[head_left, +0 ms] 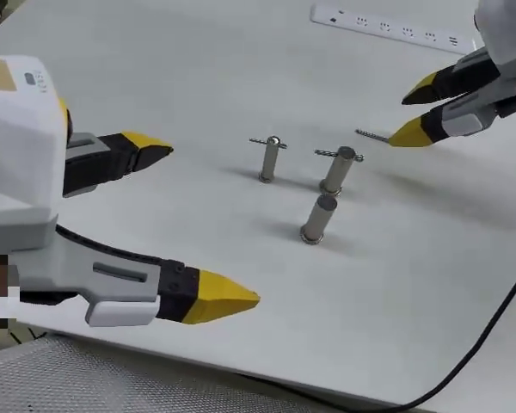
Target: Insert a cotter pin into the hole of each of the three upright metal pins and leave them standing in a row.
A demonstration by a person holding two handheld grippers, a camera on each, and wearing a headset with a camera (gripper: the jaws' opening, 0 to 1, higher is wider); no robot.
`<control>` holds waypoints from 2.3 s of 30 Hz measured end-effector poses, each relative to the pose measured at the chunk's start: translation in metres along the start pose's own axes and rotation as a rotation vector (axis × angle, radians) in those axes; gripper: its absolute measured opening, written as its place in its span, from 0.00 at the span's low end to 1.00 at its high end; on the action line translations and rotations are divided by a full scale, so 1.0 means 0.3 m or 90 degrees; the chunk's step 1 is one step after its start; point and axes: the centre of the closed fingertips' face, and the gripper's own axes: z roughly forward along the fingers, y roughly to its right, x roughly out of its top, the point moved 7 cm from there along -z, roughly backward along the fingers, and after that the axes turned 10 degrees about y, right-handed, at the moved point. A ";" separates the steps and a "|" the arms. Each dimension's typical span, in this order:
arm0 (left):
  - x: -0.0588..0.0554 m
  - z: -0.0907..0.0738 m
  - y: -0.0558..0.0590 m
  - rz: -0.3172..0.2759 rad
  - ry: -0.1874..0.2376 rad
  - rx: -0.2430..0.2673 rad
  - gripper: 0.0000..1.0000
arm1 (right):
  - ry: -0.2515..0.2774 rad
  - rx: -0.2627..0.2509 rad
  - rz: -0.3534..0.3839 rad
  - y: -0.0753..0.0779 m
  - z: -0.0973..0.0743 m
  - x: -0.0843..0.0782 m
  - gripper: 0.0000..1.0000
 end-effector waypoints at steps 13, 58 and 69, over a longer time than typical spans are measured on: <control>-0.014 0.004 -0.007 -0.011 -0.003 0.009 0.99 | -0.122 0.021 -0.041 0.009 0.068 -0.080 0.12; -0.001 0.053 0.041 -0.028 0.004 -0.001 0.93 | -0.097 -0.073 -0.115 -0.018 -0.009 -0.050 0.00; 0.000 0.054 0.006 -0.097 0.028 -0.005 0.80 | 0.060 -0.104 -0.119 -0.185 -0.117 0.048 0.00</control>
